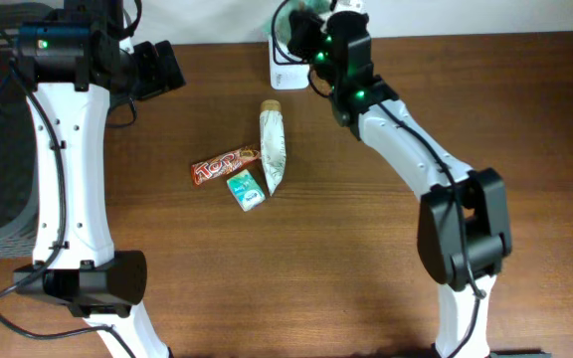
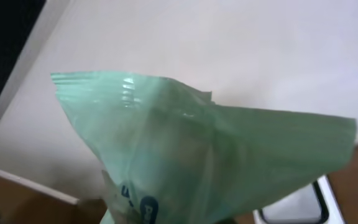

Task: Scan the item barcode
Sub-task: 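Carry the wipes pack to the right table edge and release it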

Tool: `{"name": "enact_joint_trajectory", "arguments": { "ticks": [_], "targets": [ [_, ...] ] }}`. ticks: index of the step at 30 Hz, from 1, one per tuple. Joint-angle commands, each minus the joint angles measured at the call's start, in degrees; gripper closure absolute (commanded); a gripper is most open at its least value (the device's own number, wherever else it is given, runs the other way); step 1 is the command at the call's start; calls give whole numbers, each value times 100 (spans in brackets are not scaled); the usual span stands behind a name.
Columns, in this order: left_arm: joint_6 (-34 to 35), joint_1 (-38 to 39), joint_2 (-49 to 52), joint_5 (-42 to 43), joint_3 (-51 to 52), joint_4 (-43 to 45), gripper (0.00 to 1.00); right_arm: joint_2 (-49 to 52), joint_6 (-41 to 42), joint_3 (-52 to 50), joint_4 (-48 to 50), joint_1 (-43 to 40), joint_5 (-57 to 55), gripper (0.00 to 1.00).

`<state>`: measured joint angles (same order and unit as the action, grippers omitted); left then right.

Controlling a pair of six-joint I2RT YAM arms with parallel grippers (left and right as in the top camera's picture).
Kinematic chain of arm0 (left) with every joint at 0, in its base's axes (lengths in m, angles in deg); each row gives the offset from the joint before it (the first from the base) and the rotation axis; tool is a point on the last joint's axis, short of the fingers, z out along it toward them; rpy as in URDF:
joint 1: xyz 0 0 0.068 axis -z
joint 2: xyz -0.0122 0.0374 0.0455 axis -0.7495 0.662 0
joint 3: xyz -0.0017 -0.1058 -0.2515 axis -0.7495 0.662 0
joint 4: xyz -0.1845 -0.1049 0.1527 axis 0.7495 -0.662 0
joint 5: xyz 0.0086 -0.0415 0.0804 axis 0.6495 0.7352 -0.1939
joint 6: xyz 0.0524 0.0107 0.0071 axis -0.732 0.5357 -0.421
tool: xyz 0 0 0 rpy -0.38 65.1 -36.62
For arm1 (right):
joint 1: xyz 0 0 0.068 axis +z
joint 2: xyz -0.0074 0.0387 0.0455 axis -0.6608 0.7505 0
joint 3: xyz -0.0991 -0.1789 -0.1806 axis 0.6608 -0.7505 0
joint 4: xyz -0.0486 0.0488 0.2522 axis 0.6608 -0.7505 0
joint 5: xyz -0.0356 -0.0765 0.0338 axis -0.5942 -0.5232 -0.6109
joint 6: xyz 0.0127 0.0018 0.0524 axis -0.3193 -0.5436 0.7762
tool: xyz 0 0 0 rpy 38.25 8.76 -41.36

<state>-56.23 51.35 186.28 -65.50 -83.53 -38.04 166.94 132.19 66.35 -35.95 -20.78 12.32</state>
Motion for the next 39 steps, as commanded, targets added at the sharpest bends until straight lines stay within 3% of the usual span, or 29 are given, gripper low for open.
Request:
{"name": "enact_joint_trajectory", "arguments": {
  "ticks": [1,12,14,19,22,26,27,31,34,37,39],
  "targets": [
    [-90,2,31,-33,-37,0,1,671,142,260,74,-127,-461,89],
    [-90,2,31,-33,-37,2,1,1172,378,870,-79,-136,-144,90],
    [-90,2,31,-33,-37,0,1,1202,789,876,52,-136,-282,91],
    [-90,2,31,-33,-37,0,1,1427,780,955,24,-107,-256,93],
    [-90,2,31,-33,-37,0,1,1368,374,1130,-103,-236,-254,95],
    [-90,2,31,-33,-37,0,1,1078,-85,1891,-1766,-807,-498,96],
    [-90,2,31,-33,-37,0,1,1019,-127,2282,-2739,-1154,-758,96],
    [-90,2,31,-33,-37,0,1,994,-168,2782,-5130,-2516,-1069,96],
    [-90,2,31,-33,-37,0,1,1029,-186,2765,-6081,-3289,-1464,95],
    [-90,2,31,-33,-37,2,1,1134,-758,2763,-6647,-4009,-2168,93],
    [-90,2,31,-33,-37,0,1,1178,-1104,2656,-6763,-4457,-2369,82]
  ]
}}
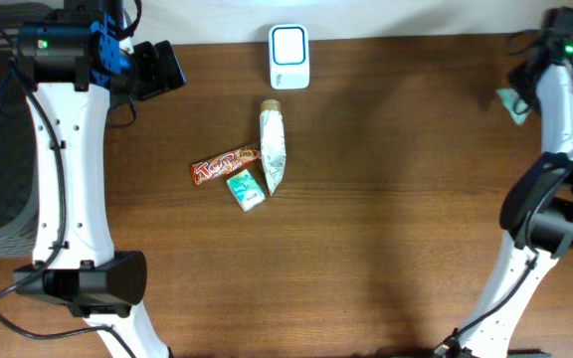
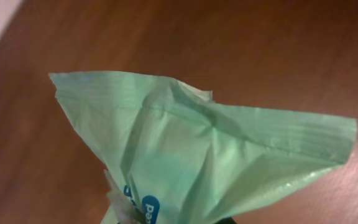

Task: Scan the item barcode
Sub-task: 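Carry the wipes pack to the right table edge and release it, then reach the right gripper to the white tube and grasp it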

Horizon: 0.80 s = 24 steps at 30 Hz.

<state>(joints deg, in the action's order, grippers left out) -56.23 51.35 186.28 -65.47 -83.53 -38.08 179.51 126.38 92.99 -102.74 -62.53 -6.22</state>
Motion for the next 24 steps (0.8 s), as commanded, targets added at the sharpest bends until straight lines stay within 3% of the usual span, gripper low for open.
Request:
{"name": "enact_joint_trajectory", "arguments": {
  "ticks": [1,2,3,4,8,11,13,14,19,24],
  "targets": [
    [-90,2,31,-37,-37,4,1,-76,-522,-13,-122,-369,-514,70],
    [-90,2,31,-35,-37,4,1,-74,-522,-13,-170,-490,-496,44],
    [-90,2,31,-37,-37,4,1,-79,-522,-11,-216,-564,-424,8],
    [-90,2,31,-35,-37,4,1,-109,-525,7,-308,-595,-251,1],
    [-90,2,31,-37,-37,7,1,-474,-614,210,-785,-378,1047,1],
    [-90,2,31,-35,-37,4,1,-841,-1587,251,-1027,129,3327,1],
    [-90,2,31,-35,-37,4,1,-890,-2710,240,-1674,848,5630,1],
    [-90,2,31,-35,-37,4,1,-852,-2986,186,-1919,1213,5862,1],
    [-90,2,31,-35,-37,4,1,-800,-3027,-367,-1722,3082,4765,5],
    [-90,2,31,-35,-37,4,1,-501,-1919,-376,-1104,4542,3309,14]
  ]
}}
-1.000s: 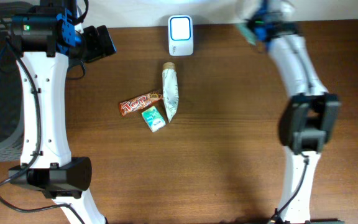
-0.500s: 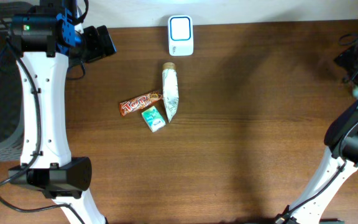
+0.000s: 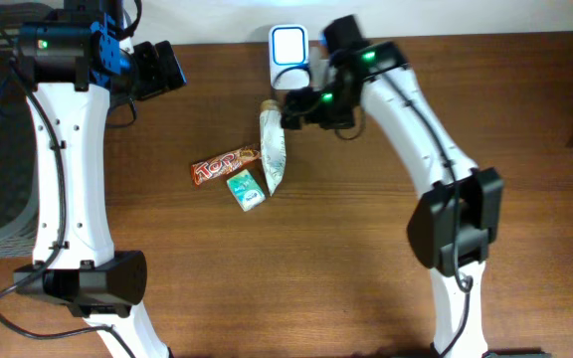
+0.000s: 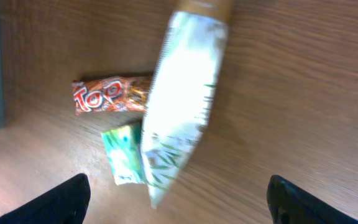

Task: Scan the item barcode
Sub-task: 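Reach the right gripper to the white tube and grasp it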

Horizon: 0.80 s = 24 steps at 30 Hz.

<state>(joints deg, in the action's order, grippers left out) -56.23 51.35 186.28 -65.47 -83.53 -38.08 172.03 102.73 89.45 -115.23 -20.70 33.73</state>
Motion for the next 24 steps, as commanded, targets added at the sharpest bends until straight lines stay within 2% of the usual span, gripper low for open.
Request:
{"name": "enact_joint_trajectory", "arguments": {
  "ticks": [1,3,8,12,16,18,20,21,24],
  "targets": [
    [-90,2,31,-35,-37,4,1,369,614,-24,219,533,-846,15],
    [-90,2,31,-35,-37,4,1,625,811,-24,398,763,-1174,18],
    [-90,2,31,-35,-37,4,1,975,861,-24,638,739,-1113,18],
    [-90,2,31,-35,-37,4,1,1198,841,-39,699,310,282,16],
    [-90,2,31,-35,-37,4,1,1478,841,-46,776,350,393,14],
    [-90,2,31,-35,-37,7,1,1609,892,-50,848,374,400,20],
    [-90,2,31,-35,-37,7,1,1670,885,-50,931,367,422,36],
    [-90,2,31,-35,-37,4,1,1668,885,-48,964,367,428,39],
    [-90,2,31,-35,-37,4,1,1650,887,-33,1069,363,1082,36]
  ]
}}
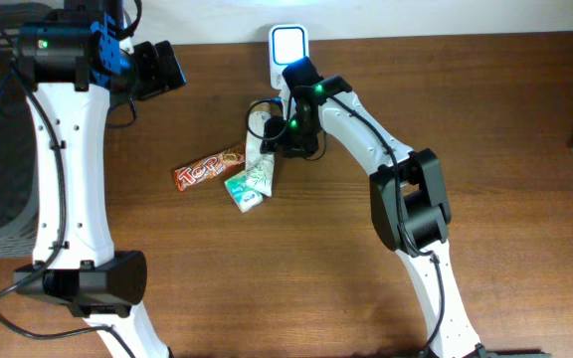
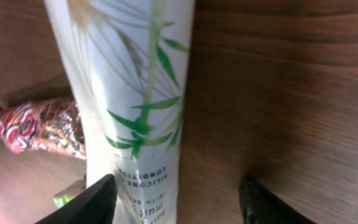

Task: Scan the item barcode
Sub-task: 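Reach the right gripper to the white tube and grasp it, then hold the tube over the scanner, then carry it to the right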

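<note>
A white tube with green bamboo leaves [image 2: 129, 93] lies on the brown table, its capped end toward the white scanner [image 1: 288, 45] at the back edge. My right gripper [image 2: 179, 205] is open and low over the tube [image 1: 260, 167]. The tube sits between the black fingers [image 2: 95, 202], close against the left one. Beside the tube lie an orange candy bar [image 1: 207, 171] and a small green packet [image 1: 245, 189]. A pale green bag lies at the table's right edge. My left gripper [image 1: 159, 68] hangs at the back left, away from the items.
A dark mesh basket stands off the table's left side. The right arm's white links [image 1: 366, 99] stretch over the table's middle. A black cable [image 1: 257, 107] loops near the tube's cap.
My right gripper was above the tube and is now down around it, still open. The tube has shifted and tilted a little, and the candy bar has moved left.
My right gripper held the green bag up by the scanner. Then it carried the bag to the far right of the table. Then the bag lay at the right edge and the gripper was open over the tube. Now it straddles the tube.
</note>
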Tool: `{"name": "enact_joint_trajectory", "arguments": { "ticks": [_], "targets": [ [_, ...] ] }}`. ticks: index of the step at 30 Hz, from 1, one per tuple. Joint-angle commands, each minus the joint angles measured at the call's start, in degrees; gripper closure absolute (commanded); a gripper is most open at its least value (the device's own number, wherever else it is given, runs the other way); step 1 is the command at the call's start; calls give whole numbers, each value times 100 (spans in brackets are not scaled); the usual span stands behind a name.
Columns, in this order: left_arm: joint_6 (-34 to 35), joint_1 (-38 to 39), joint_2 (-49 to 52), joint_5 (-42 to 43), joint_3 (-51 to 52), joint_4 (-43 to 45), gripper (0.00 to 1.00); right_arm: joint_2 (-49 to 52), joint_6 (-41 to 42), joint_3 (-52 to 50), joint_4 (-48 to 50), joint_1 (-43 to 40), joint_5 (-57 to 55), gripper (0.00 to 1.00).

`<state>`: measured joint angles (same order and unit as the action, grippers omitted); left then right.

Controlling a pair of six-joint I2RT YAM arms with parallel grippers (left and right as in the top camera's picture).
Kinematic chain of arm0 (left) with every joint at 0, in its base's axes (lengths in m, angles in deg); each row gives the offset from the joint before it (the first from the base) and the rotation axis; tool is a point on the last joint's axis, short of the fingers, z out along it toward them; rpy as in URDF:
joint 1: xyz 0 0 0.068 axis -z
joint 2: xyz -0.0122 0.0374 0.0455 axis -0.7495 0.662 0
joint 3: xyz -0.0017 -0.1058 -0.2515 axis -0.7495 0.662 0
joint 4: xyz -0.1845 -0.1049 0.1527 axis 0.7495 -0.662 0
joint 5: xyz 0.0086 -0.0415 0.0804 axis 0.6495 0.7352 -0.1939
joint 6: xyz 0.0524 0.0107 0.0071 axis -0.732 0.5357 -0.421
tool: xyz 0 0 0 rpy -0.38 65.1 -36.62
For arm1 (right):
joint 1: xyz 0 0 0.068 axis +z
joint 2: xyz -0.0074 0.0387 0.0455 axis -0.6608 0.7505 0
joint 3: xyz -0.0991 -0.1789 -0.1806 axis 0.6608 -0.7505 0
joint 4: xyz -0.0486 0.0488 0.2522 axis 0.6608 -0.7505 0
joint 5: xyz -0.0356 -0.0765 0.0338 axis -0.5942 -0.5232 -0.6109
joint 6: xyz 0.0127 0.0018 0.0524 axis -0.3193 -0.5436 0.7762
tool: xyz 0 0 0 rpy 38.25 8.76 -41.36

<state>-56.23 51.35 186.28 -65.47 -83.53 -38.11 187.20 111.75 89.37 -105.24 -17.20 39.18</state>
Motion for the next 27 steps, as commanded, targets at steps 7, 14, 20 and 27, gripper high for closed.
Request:
{"name": "enact_joint_trajectory", "arguments": {
  "ticks": [7,14,20,27],
  "targets": [
    [-90,2,31,-35,-37,7,1,105,-17,398,142,22,540,50],
    [-90,2,31,-35,-37,7,1,295,-37,354,87,409,-122,72],
    [-90,2,31,-35,-37,7,1,2,-409,778,-284,232,-710,96],
    [-90,2,31,-35,-37,7,1,-317,-1438,2688,-901,125,-2629,96]
  ]
}}
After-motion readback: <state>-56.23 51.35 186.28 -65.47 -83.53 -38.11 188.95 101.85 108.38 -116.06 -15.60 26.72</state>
